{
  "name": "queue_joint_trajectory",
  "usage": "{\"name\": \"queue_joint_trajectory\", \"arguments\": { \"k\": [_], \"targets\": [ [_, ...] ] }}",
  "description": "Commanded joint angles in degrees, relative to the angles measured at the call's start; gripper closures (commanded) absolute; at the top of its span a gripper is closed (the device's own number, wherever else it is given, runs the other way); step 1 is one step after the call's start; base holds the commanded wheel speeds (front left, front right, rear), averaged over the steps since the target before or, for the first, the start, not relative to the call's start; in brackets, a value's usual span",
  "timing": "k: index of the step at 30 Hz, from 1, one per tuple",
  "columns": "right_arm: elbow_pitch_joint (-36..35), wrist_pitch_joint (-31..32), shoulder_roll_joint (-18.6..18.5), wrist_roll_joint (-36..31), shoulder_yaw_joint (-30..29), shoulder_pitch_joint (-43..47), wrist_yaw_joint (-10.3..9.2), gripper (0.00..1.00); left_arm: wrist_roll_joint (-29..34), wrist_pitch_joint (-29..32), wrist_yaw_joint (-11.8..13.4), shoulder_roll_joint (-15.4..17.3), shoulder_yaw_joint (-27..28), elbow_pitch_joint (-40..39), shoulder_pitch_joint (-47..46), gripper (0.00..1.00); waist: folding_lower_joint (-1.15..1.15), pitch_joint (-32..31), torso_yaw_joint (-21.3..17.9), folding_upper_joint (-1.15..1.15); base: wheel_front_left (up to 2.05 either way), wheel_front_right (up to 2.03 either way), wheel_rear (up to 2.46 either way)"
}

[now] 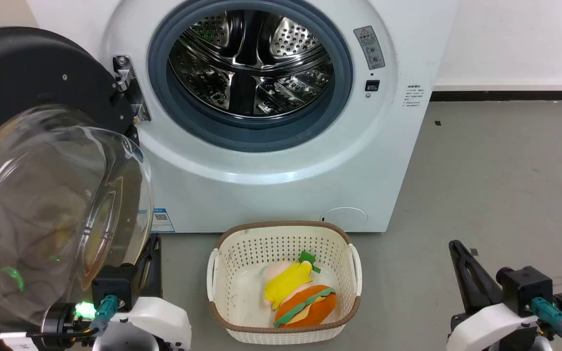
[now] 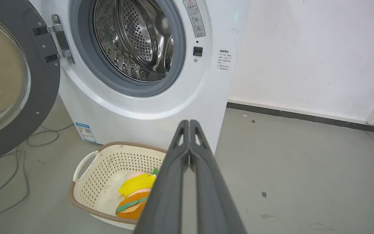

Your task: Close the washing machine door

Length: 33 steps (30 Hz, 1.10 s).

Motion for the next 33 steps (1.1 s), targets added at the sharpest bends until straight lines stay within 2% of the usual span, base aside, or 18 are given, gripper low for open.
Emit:
{"name": "queue_joint_trajectory", "arguments": {
  "k": [1,18,19,33],
  "targets": [
    [0.13,0.03,0.27,-0.44,-0.03,-0.8,0.29,1.0,0.15,0.02,-0.25,0.1,0.02,-0.21,0.76,1.0,0.0,0.0,0.0,0.0,0.0,0.0,0.0],
    [0.13,0.03,0.27,-0.44,-0.03,-0.8,0.29,1.0,0.15,0.02,-0.25,0.1,0.02,-0.21,0.76,1.0,0.0,0.0,0.0,0.0,0.0,0.0,0.0],
    [0.0,-0.02,0.0,0.0,0.0,0.0,0.0,0.0,0.0,-0.01,0.0,0.0,0.0,0.0,0.01,0.0,0.0,0.0,0.0,0.0,0.0,0.0,0.0],
    [-0.9,-1.46,0.02,1.92,-0.65,0.34,-0.03,0.0,-0.58,-1.46,1.72,0.0,-0.89,0.16,-0.05,0.0,0.0,0.18,0.07,0.0,0.0,0.0,0.0]
  ]
}}
